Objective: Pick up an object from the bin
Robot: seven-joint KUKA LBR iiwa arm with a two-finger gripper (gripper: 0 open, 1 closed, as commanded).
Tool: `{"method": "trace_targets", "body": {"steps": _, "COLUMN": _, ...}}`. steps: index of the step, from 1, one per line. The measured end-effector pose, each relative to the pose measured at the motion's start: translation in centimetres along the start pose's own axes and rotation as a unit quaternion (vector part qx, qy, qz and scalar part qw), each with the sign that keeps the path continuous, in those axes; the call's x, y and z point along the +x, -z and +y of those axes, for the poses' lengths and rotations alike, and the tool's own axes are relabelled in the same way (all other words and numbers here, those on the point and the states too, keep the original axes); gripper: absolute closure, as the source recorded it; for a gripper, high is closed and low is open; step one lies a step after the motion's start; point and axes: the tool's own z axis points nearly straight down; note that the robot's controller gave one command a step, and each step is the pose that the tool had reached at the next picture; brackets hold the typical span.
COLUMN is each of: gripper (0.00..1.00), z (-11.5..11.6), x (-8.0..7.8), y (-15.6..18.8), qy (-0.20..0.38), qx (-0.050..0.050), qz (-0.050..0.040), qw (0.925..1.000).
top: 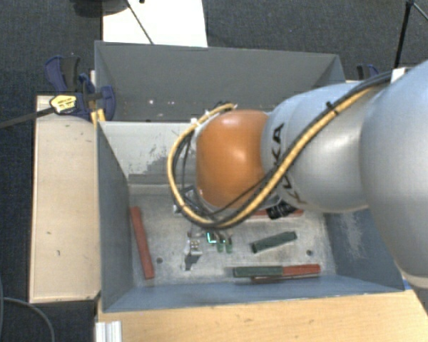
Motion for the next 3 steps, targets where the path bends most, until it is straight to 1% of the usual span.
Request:
{"method": "trace_targets", "body": {"steps": 1, "gripper": 0.0, "z": -0.1, "x": -0.2, "y": 0.4, "qy": -0.003, "qx": -0.001, "qz": -0.0036, "qw": 1.0}}
{"method": "trace_targets", "body": {"steps": 2, "gripper": 0.0, "z": -2.1, "x": 0.4, "y": -1.2, "qy": 0.063, "qx": -0.002, "qz": -0.0056, "qw": 0.998}}
{"method": "trace_targets", "body": {"steps": 3, "gripper": 0.0, "z": -6.0, "x": 0.6, "y": -1.9, "qy": 0.089, "qx": 0.0, "qz": -0.0026, "qw": 0.996}}
